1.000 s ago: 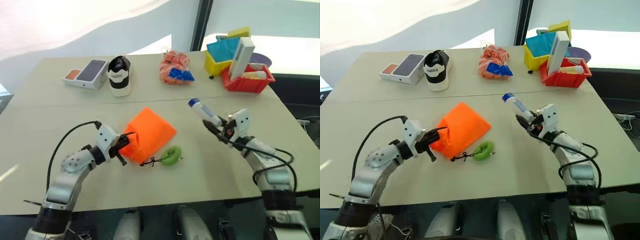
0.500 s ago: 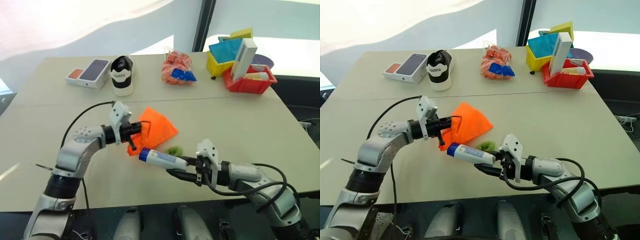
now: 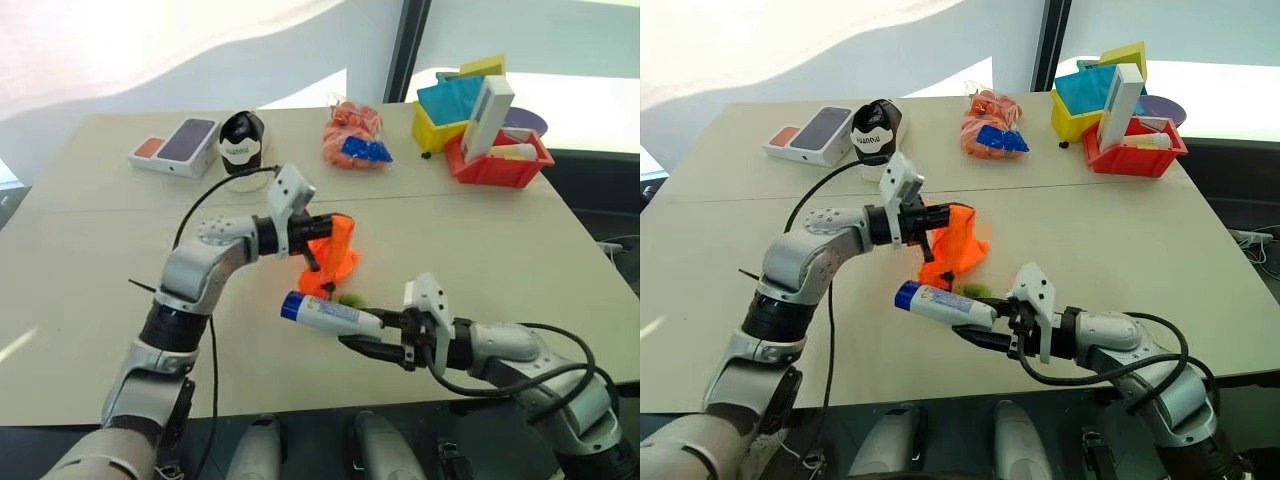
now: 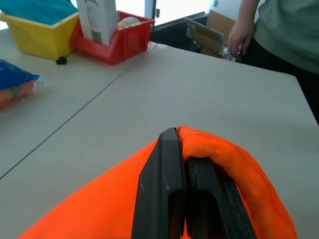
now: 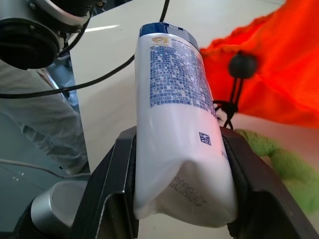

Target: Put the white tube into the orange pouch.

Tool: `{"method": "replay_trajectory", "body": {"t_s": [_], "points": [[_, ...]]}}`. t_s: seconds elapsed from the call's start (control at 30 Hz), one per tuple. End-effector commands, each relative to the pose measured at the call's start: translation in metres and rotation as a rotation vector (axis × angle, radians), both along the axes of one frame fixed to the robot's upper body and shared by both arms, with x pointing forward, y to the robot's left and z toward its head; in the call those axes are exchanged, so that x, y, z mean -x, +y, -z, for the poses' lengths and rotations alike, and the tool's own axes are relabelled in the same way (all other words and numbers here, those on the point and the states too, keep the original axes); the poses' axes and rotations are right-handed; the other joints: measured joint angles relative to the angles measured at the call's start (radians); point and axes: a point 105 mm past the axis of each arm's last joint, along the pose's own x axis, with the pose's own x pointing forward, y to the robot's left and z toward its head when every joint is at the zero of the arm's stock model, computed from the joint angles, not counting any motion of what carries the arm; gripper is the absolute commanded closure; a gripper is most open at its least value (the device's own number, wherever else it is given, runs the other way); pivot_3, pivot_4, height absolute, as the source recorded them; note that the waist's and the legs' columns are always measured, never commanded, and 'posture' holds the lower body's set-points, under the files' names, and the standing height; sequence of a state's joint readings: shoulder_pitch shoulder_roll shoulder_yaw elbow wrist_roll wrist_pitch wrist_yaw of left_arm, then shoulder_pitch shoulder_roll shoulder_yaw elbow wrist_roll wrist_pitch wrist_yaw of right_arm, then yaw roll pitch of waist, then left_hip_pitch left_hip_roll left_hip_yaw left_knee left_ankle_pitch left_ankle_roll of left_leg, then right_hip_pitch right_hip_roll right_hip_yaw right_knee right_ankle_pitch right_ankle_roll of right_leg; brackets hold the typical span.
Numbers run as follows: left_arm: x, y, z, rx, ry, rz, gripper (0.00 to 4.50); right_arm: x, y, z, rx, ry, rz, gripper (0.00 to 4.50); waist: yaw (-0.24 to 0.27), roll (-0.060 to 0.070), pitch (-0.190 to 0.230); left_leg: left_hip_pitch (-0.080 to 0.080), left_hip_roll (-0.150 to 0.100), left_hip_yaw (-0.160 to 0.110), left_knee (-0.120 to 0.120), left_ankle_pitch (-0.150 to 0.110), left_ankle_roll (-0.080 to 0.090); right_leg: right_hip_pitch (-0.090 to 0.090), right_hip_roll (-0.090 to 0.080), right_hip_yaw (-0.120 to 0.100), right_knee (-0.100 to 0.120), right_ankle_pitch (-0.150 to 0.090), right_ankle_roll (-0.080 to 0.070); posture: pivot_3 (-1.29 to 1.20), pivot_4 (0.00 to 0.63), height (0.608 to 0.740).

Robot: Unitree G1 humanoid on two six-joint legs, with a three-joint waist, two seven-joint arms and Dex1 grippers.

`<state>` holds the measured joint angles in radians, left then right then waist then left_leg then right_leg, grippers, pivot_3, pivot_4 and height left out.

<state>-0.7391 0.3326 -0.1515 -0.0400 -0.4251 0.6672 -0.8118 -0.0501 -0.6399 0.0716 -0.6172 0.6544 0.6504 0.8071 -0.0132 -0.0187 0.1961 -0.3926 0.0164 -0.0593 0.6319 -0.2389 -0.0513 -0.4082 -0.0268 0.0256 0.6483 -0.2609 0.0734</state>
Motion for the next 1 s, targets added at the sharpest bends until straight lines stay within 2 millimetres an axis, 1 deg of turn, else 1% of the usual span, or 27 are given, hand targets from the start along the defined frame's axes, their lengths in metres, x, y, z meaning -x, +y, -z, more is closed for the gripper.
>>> {"method": "replay_trajectory", "body": {"t_s": [0.03, 0.1, 0.23, 0.33, 0.4, 0.5, 0.6, 0.67, 0.9, 1.0], "points": [[0.006, -0.004, -0.006, -0.014, -0.037, 0.029, 4.50, 0.003, -0.008, -0.013, -0.010, -0.050, 0.029, 2.98, -0.003, 0.000, 0.000, 0.000, 0.000, 0.000, 0.000, 0.000, 0.000, 0.000, 0.000, 0.000, 0.000, 0.000, 0.000, 0.00, 0.150, 0.740], [0.006, -0.002, -0.001, -0.029, -0.028, 0.026, 4.50, 0.002, -0.014, -0.012, -0.001, -0.051, 0.053, 2.98, -0.002, 0.000, 0.000, 0.000, 0.000, 0.000, 0.000, 0.000, 0.000, 0.000, 0.000, 0.000, 0.000, 0.000, 0.000, 0.00, 0.150, 0.740], [0.010, 0.004, 0.018, -0.080, 0.019, 0.014, 4.50, 0.006, -0.026, -0.010, 0.018, -0.041, 0.107, 2.98, -0.002, 0.000, 0.000, 0.001, 0.000, 0.000, -0.001, 0.000, 0.000, 0.000, 0.000, 0.000, 0.000, 0.000, 0.000, 0.00, 0.150, 0.740], [0.019, 0.007, 0.035, -0.114, 0.064, 0.017, 4.50, 0.012, -0.035, -0.006, 0.025, -0.010, 0.155, 2.98, 0.000, 0.000, 0.000, 0.000, 0.000, 0.000, 0.000, 0.000, 0.000, 0.000, 0.000, 0.000, 0.000, 0.000, 0.000, 0.00, 0.150, 0.740], [0.024, 0.007, 0.041, -0.117, 0.087, 0.016, 4.50, 0.017, -0.039, -0.003, 0.030, 0.012, 0.185, 2.98, 0.002, 0.000, 0.000, 0.000, 0.000, 0.000, 0.000, 0.000, 0.000, 0.000, 0.000, 0.000, 0.000, 0.000, 0.000, 0.00, 0.150, 0.740], [0.028, 0.005, 0.043, -0.112, 0.104, 0.017, 4.50, 0.021, -0.040, 0.002, 0.051, 0.027, 0.205, 2.98, 0.002, 0.000, 0.000, 0.000, 0.000, 0.000, 0.000, 0.000, 0.000, 0.000, 0.000, 0.000, 0.000, -0.001, 0.000, 0.00, 0.150, 0.740], [0.031, 0.002, 0.044, -0.110, 0.112, 0.024, 4.50, 0.024, -0.034, 0.004, 0.045, 0.035, 0.204, 2.98, 0.000, 0.000, 0.000, 0.001, 0.000, 0.000, 0.001, 0.000, 0.000, 0.001, 0.000, 0.001, 0.000, -0.004, -0.002, 0.00, 0.150, 0.740], [0.033, 0.001, 0.044, -0.111, 0.115, 0.027, 4.50, 0.020, -0.030, 0.004, 0.038, 0.036, 0.221, 2.98, -0.001, 0.000, 0.000, 0.001, 0.000, 0.000, 0.001, 0.000, 0.000, 0.001, 0.000, 0.001, 0.000, -0.003, -0.002, 0.00, 0.150, 0.740], [0.039, -0.003, 0.037, -0.113, 0.104, 0.060, 4.50, 0.000, -0.023, 0.009, 0.046, 0.005, 0.322, 2.98, 0.000, 0.000, 0.000, 0.001, 0.000, 0.000, 0.000, 0.000, 0.000, 0.000, 0.000, 0.001, 0.000, -0.003, -0.002, 0.00, 0.150, 0.740], [0.043, -0.005, 0.035, -0.117, 0.104, 0.078, 4.50, -0.013, -0.024, 0.015, 0.065, 0.004, 0.407, 2.98, 0.000, 0.000, 0.000, 0.000, 0.000, 0.000, 0.000, 0.000, 0.000, 0.000, 0.000, 0.001, 0.000, -0.003, -0.002, 0.00, 0.150, 0.740]]}}
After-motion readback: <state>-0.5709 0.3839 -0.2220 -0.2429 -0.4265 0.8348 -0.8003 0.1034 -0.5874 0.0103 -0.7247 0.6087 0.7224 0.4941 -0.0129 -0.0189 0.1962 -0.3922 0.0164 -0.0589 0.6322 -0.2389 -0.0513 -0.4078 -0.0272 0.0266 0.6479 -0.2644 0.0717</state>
